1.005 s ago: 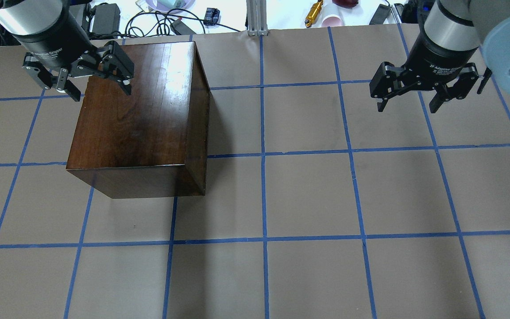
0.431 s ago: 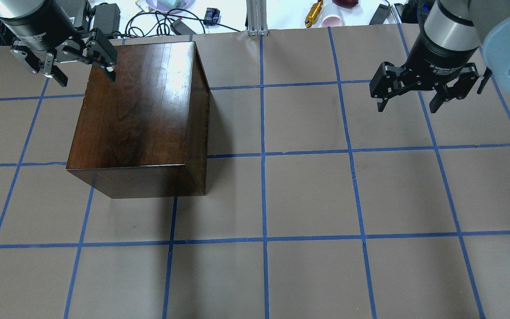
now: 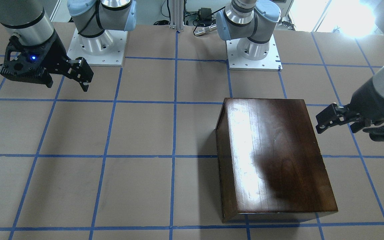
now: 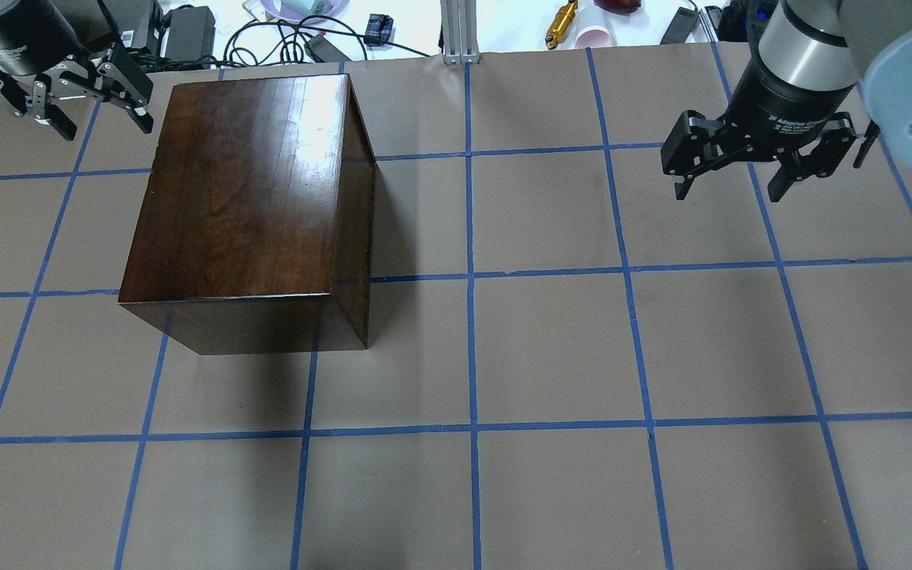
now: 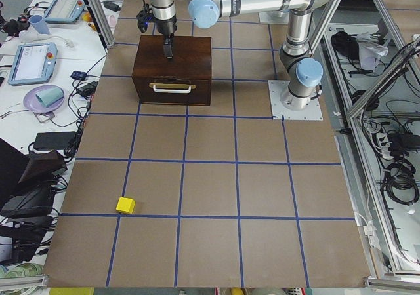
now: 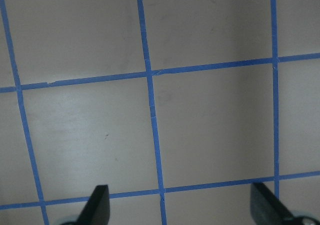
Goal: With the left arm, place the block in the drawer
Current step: 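Move the left gripper beside the cabinet toward the white drawer handle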
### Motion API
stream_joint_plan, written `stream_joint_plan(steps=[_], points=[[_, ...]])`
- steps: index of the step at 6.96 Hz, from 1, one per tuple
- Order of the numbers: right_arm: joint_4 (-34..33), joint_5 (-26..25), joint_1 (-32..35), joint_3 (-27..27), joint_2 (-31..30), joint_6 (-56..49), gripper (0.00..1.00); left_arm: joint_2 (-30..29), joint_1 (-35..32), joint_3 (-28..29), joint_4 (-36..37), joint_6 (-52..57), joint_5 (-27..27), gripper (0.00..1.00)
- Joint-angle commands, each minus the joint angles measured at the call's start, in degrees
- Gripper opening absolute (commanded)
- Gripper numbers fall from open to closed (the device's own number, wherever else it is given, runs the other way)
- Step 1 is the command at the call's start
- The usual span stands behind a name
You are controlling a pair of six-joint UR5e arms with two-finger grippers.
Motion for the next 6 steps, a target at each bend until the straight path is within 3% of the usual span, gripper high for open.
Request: stream_joint_plan(steps=[1,3,5,6], points=[[0.0,-0.1,0.0,0.0,0.0,0.0,1.00,-5.4,4.2,3.6,0.2,6.9,-0.4,1.00],[0.0,0.0,0.0,0.0,0.0,0.0,1.00,-7.8,7.9,3.7,1.1,9.2,-5.1,1.00],[0.0,0.0,0.0,0.0,0.0,0.0,1.00,-8.6,9.0,2.8,1.0,16.2,-6.6,1.00],[0.0,0.0,0.0,0.0,0.0,0.0,1.00,-9.0,10.8,2.0,0.8,17.9,-10.7,1.00]])
